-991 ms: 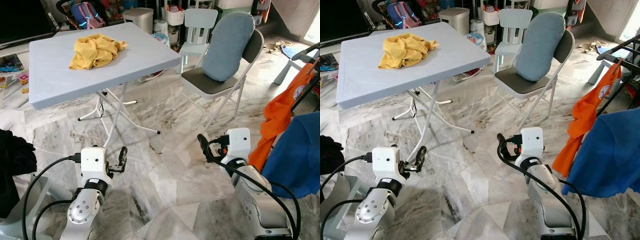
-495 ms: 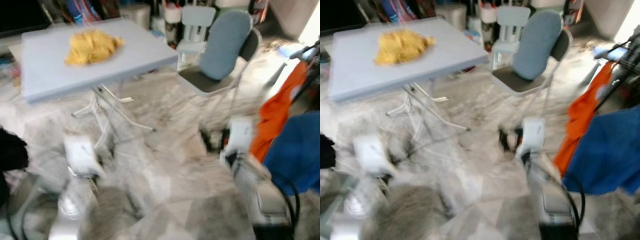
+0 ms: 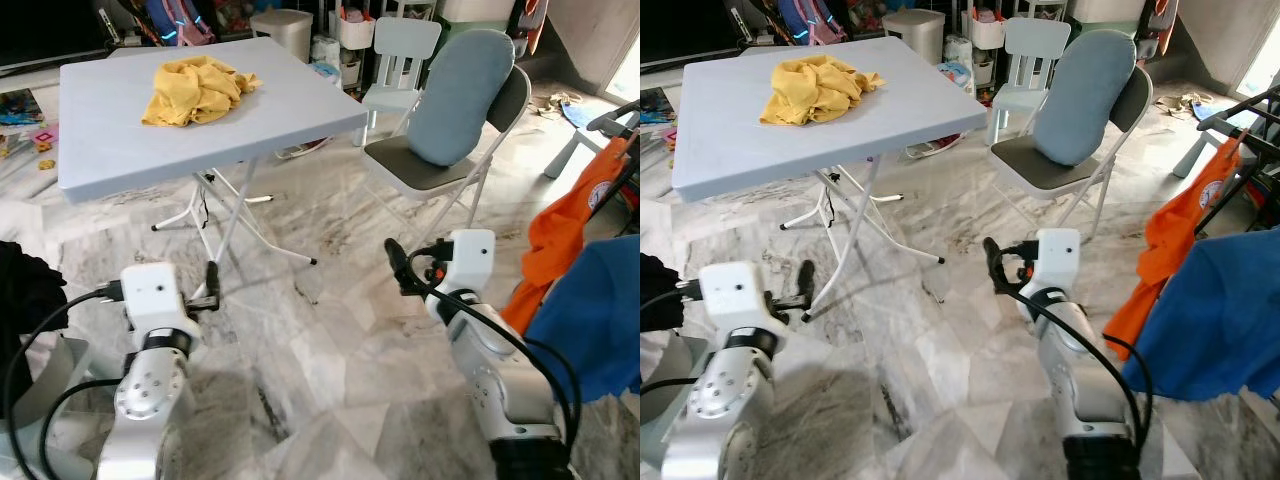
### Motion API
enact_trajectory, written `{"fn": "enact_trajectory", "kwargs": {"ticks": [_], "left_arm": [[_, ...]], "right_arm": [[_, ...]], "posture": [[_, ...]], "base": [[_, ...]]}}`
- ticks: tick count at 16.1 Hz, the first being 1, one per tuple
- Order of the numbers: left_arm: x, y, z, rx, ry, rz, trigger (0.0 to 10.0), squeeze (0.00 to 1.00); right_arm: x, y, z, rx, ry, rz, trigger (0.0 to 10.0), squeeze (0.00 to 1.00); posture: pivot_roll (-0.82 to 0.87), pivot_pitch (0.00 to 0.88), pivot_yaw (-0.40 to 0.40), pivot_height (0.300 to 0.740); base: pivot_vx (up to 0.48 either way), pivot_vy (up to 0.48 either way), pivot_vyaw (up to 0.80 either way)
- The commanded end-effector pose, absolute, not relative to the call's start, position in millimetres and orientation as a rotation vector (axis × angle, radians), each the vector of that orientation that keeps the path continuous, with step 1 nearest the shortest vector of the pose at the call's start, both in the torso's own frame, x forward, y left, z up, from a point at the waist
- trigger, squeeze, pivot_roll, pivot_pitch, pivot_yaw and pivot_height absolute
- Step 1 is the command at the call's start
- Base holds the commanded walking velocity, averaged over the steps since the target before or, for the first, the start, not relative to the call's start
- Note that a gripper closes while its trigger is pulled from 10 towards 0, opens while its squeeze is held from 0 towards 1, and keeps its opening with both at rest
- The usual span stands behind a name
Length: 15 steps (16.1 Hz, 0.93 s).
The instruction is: Hang hanger
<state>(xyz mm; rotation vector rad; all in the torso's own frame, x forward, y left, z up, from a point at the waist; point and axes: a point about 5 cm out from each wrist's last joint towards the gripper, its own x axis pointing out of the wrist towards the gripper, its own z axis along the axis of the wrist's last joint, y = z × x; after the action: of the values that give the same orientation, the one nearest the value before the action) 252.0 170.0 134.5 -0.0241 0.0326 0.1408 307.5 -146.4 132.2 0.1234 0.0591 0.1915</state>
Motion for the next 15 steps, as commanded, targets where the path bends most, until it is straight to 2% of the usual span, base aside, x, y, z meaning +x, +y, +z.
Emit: {"fn": "enact_trajectory", "kwargs": {"ticks": [1,3,7,15], "left_arm": [[250.7,173.7,136.1,-0.014,0.037,0.156,10.0,0.0],[250.8,173.9,134.3,-0.022,0.049,0.161,10.0,0.0],[254.8,171.9,135.9,-0.031,0.051,0.154,10.0,0.0],[259.9,166.6,135.7,-0.042,0.057,0.148,10.0,0.0]], "right_arm": [[309.1,-145.7,132.8,0.121,0.055,0.196,10.0,0.0],[310.7,-145.4,133.0,0.108,0.055,0.198,10.0,0.0],[313.9,-143.2,135.7,0.114,0.043,0.208,10.0,0.0],[310.2,-136.6,138.4,0.135,0.024,0.259,10.0,0.0]], "posture": [[0.0,0.031,-0.017,0.74],[0.0,0.031,-0.016,0.74],[-0.01,0.028,-0.015,0.74],[-0.02,0.019,-0.011,0.74]], "base": [[0.0,0.296,0.0],[0.0,0.334,0.0],[0.0,0.356,0.8],[0.0,0.48,0.8]]}}
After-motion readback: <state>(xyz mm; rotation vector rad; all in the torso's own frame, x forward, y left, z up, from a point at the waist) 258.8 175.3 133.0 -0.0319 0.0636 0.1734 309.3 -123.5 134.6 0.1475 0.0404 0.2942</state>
